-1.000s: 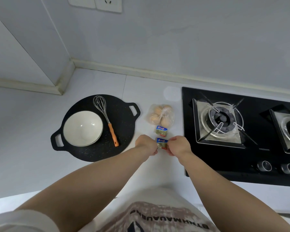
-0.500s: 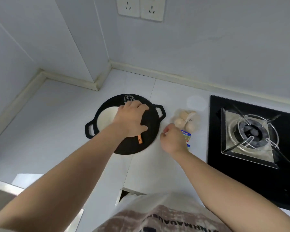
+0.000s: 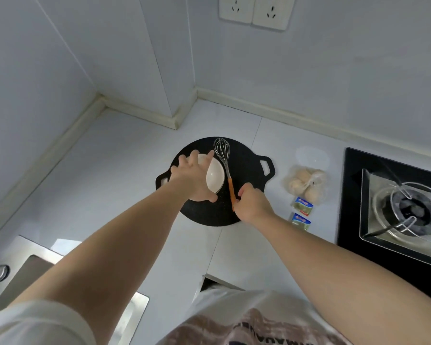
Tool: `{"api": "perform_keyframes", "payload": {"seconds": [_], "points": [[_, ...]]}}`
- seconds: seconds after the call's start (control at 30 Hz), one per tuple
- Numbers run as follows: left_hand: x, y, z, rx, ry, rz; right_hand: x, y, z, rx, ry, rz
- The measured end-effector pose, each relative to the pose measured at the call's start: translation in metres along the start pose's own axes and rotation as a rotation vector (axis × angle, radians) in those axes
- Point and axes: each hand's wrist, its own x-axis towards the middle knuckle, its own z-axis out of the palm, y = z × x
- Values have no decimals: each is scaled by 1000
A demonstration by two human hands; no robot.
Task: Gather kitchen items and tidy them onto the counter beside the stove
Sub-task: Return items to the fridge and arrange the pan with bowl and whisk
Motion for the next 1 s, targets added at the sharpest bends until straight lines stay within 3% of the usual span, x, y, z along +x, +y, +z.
{"api": "perform_keyframes", "payload": {"seconds": [0.27,0.5,1.0], "points": [[-31,-49,-14,-173,178,-175,7,-19,9,-24,-5,59],[-70,-108,10,-293,130,-433,11,-33,26,-37,-22,161],[-108,-114,60,-261,141,-467,13,-34,44,-113,49,228]]}}
